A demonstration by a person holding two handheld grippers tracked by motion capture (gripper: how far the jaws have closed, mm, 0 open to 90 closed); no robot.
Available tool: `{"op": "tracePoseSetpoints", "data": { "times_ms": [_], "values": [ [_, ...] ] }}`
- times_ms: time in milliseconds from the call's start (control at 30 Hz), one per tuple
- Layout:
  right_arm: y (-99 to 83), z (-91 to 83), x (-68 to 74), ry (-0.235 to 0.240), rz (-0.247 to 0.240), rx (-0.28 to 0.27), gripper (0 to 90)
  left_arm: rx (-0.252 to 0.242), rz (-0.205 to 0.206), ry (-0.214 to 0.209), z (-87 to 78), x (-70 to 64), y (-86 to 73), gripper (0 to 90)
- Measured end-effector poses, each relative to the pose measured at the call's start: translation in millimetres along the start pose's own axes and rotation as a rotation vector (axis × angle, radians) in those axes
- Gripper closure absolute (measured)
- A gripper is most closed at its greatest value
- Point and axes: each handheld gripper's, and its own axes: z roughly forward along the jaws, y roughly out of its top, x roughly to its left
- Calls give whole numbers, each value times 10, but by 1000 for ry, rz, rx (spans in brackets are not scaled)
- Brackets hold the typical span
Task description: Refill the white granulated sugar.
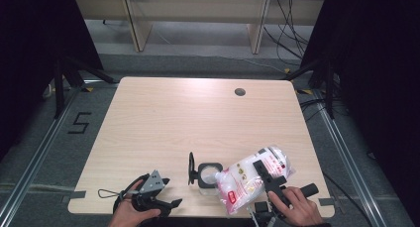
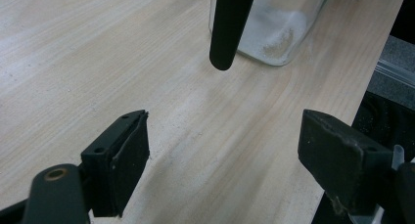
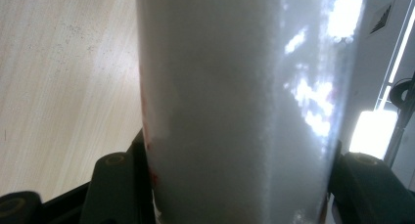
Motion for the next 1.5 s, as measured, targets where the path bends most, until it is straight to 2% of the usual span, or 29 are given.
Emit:
{"op": "tracePoseSetpoints", "data": {
  "times_ms": [333,367,400,467,500,667,733,767,800,867,900,967,1000,1033,1133,1167,1233,1300,1333,1367,1400,1467,1500],
  "values": [
    [6,-2,3,-2,2,-3,429,0,0,0,-1,-1,0,188],
    [5,-7,12,1,14,3,430,0,0,0,-1,0,0,188],
    [6,-4,2,-4,4,-2,430,0,0,0,-1,-1,0,188],
    [5,-11,14,-2,24,8,431,0,0,0,-1,-1,0,188],
    [5,-3,-2,-7,3,-6,432,-1,0,0,-1,-1,0,188],
    [-1,0,7,-5,12,-9,435,-3,-1,3,2,-2,-2,188],
    [-12,-1,21,3,46,-13,436,-1,0,0,0,-1,-1,188],
    [-19,-3,46,6,80,-10,436,-1,-1,0,-1,-1,-1,188],
    [-19,5,-1,6,34,-27,437,-3,-1,2,0,-2,-2,188],
    [-22,4,-2,7,38,-31,437,-3,0,2,-1,-1,-2,188],
    [-26,2,26,4,69,-28,437,-1,-1,0,-2,0,-1,188],
    [-34,6,26,4,66,-34,437,0,0,0,-1,-1,-1,188],
    [-33,7,32,10,80,-27,438,0,-1,0,-1,-1,-1,188],
    [-33,7,32,10,80,-27,438,-1,-1,0,-1,-2,-1,188],
    [-46,23,26,-5,37,-39,438,-2,-1,0,-3,-1,-1,188],
    [-47,17,63,19,82,-21,438,-4,0,2,-2,-1,-2,188],
    [-46,12,45,25,60,-18,438,-4,0,-3,-2,-2,-2,188],
    [-48,14,53,19,72,-23,439,0,-1,-1,-2,-1,-1,188],
    [-45,18,42,-8,61,-36,438,-4,0,3,1,-3,-3,188],
    [-45,18,42,-8,61,-36,438,-4,0,3,1,-3,-3,188],
    [-37,13,53,-10,80,-31,438,-2,0,2,4,-3,-4,188],
    [-37,13,54,-10,83,-33,438,-3,0,2,5,-3,-4,188],
    [-37,7,73,16,115,-16,439,-3,-1,2,5,-3,-4,188]
  ]
}}
